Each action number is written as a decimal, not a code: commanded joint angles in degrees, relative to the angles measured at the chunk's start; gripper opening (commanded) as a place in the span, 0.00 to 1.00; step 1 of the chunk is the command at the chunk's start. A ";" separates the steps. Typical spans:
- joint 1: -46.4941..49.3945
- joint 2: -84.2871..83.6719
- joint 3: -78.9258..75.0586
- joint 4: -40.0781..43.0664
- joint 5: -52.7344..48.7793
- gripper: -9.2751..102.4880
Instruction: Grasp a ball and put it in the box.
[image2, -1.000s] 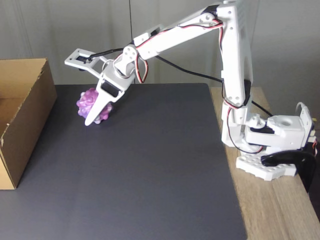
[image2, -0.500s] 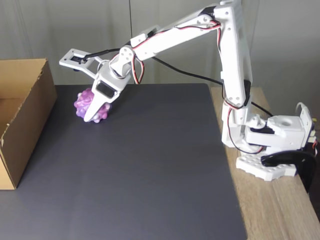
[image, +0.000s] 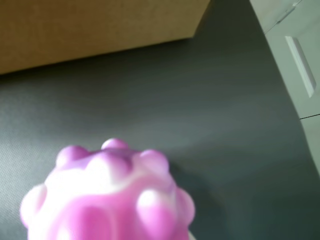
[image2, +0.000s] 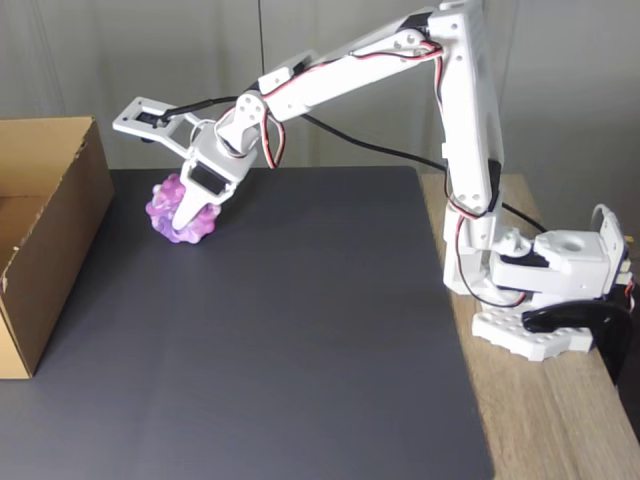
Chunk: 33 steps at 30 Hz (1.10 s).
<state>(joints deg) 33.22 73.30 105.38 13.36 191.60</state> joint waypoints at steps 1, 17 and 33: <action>-0.97 4.75 -2.55 0.70 -0.35 0.21; -2.20 18.63 -13.18 12.13 -2.11 0.21; -14.15 6.59 -51.50 20.30 -1.85 0.21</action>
<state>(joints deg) 20.92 79.63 59.59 33.40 189.76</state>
